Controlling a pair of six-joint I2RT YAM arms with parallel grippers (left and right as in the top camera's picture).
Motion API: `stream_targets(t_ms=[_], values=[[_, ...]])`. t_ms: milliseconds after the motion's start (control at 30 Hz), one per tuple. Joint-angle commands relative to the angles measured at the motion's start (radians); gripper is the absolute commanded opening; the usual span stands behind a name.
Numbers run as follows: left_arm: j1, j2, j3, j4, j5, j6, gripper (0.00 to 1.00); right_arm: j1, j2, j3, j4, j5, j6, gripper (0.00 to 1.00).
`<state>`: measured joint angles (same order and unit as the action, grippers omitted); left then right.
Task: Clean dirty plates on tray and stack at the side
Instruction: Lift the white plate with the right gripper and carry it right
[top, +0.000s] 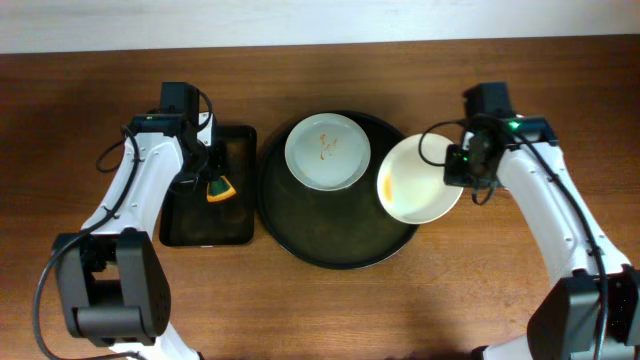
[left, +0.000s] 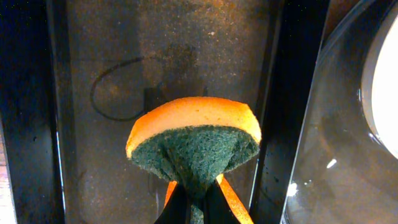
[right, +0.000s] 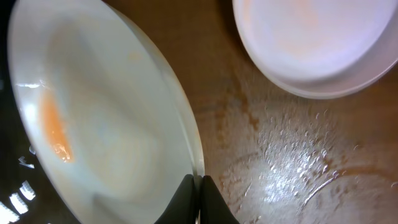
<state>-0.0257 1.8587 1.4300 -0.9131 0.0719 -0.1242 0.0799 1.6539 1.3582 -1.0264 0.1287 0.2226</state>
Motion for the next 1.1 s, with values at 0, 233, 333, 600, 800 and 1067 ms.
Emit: stream_targets(t_ms=[0,233,333,600,800,1067], values=[[0.003,-0.014,0.009,0.003,0.014,0.014,0.0,0.125,-0.023,0.037,0.005,0.235,-0.035,0.04],[0.003,-0.014,0.009,0.009,0.014,0.014,0.0,0.43,-0.023,0.037,0.01,0.66,-0.022,0.04],[0.003,-0.014,0.009,0.011,0.014,0.014,0.0,0.47,-0.023,0.037,0.008,0.692,0.003,0.04],[0.003,-0.014,0.009,0.011,0.014,0.014,0.0,0.471,-0.023,0.037,0.025,0.92,0.029,0.04],[0.003,-0.014,0.009,0.015,0.014,0.013,0.0,0.482,-0.023,0.037,0.153,1.076,0.05,0.04],[0.003,-0.014,0.009,0.015,0.014,0.014,0.0,0.497,-0.023,0.037,0.167,1.12,0.014,0.04]])
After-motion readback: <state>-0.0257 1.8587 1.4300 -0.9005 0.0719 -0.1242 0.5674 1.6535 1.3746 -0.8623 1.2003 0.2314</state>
